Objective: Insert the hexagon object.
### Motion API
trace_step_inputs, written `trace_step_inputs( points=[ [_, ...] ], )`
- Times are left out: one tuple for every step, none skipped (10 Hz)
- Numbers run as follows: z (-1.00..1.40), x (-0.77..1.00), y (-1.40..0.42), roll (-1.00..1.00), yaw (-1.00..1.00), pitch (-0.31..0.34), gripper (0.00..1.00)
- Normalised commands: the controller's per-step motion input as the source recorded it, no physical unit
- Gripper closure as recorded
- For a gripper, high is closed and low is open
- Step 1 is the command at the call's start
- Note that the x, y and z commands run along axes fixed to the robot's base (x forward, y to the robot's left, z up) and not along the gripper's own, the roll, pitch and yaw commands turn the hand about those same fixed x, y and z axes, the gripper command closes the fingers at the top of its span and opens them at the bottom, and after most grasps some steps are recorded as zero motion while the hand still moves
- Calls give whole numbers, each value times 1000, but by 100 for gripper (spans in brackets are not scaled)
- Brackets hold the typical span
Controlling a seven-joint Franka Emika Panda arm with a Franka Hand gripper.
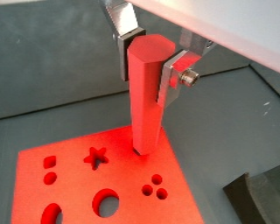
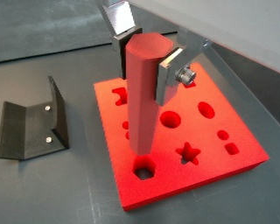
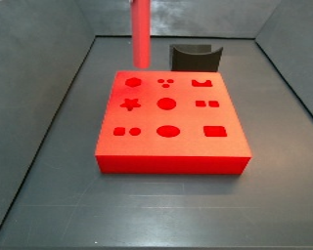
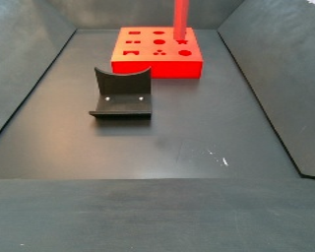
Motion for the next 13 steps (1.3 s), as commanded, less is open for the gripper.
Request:
trace_step_inputs(
  points=[
    [-309, -66, 0, 0, 46, -107, 100],
    [-269, -289, 49, -1, 209, -351, 100],
    [-203, -240, 0, -14, 266, -316, 100],
    [-183, -260, 0, 0, 277, -289, 100],
    [-154, -294, 0, 0, 286, -293, 100],
    [-94, -226, 0, 0, 243, -223, 100],
    [-14, -63, 0, 0, 106, -81, 100],
    [0, 0, 0, 0, 14, 0, 100],
    [-37, -9, 0, 0, 0, 0, 100],
    [-229, 0, 11, 0, 0, 0, 100],
    [-206, 0, 40, 0, 0, 61, 100],
    [-191, 0, 17, 47, 0, 97, 100],
    [-226, 0, 0, 17, 0, 51, 100]
  ],
)
